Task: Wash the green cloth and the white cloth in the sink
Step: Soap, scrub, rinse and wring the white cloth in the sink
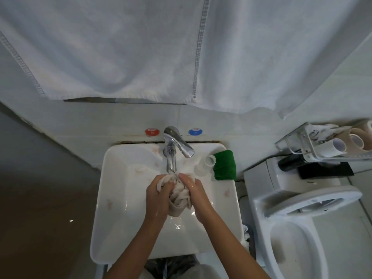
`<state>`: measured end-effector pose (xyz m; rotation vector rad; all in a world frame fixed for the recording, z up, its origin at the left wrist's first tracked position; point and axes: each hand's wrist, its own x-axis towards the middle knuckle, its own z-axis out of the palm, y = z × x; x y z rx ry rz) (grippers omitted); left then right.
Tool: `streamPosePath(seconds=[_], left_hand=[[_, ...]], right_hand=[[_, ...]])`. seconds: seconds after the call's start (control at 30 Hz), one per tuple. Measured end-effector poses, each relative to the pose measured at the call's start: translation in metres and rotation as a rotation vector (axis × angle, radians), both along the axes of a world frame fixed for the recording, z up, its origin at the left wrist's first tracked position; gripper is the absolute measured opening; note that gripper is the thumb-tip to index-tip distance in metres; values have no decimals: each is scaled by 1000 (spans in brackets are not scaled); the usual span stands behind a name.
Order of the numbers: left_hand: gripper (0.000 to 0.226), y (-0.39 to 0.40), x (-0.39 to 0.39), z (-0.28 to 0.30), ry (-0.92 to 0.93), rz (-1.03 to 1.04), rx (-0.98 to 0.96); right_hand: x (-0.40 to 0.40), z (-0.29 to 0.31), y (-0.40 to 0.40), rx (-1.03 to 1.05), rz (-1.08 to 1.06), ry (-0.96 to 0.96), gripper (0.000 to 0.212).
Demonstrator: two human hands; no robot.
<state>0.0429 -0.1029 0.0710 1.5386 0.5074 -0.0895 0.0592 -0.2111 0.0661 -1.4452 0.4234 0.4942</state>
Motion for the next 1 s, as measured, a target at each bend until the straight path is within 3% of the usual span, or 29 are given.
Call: streamPosePath(seconds=[0.17,0.23,0.33,0.43,0.63,0.7,0.83,0.93,1.0], left_hand=[[9,8,12,11,40,-75,-73],[15,11,18,11,27,-73,-18],[19,11,15,7,25,2,154],[49,5,4,10,-31,119,268],[73,6,-10,15,-187,98,427],[68,12,-4,18,-130,119,434],[32,21,6,19,-87,157,395],[35,27,8,12,-76,144,379],[37,30,8,1,-49,111,366]], right_hand=[[-9,4,10,90,-55,-25,56],[-11,4,15,86,-94,-83,62],[-10,8,23,82,-143,-138,58],[-6,10,36,54,-220,-130,51],[4,18,62,81,-324,-55,32],[5,20,70,94,-277,-35,37],[9,23,82,40,-262,-16,24],[11,13,87,11,-290,78,26],[8,5,91,-152,-232,158,26]])
